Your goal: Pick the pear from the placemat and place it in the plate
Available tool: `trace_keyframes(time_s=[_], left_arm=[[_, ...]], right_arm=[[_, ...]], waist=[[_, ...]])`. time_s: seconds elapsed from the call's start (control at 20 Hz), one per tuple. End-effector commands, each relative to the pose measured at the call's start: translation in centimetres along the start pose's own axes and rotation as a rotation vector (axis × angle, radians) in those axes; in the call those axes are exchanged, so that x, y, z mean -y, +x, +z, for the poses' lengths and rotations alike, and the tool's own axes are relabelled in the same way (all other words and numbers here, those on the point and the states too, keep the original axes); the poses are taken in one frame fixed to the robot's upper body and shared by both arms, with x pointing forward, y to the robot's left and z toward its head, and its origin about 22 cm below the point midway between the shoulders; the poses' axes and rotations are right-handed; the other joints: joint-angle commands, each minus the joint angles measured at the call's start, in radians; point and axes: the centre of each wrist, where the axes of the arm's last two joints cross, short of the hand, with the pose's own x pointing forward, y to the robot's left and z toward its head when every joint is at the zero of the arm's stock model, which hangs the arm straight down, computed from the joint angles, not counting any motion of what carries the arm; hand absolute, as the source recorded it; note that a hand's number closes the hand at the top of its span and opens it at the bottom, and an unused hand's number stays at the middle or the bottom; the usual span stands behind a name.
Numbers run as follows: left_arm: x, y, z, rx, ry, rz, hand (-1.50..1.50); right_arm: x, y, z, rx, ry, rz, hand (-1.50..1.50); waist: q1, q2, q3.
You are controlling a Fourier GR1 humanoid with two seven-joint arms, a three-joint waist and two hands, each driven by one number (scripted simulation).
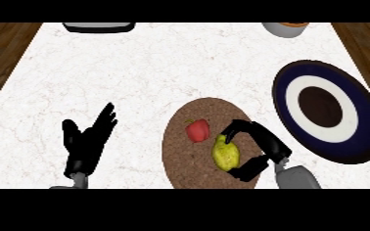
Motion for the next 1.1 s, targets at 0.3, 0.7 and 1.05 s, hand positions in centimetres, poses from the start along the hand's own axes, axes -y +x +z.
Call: trace_keyframes(time_s=[0.3,0.7,1.05], left_arm=[[-0.6,-1.0,1.0,-0.038,0.067,0.016,0.0],[-0.6,-0.8,0.8,0.002,0.055,0.009,0.0],[1.0,0.1,0.6,0.009,0.011,0.014,0.0]], right_arm=[[-4.5,6.5,4.0,0.125,-0.542,0.467,1.5],[-8.5,10.6,10.7,0.246,-0.985,0.377,1.5],[-8.8,9.9,15.7,0.184,-1.18,0.182,1.5]], waist=[[-0.071,-0.024,0.004],[-0.047,-0.001,0.007],[-0.012,0.007,0.009]])
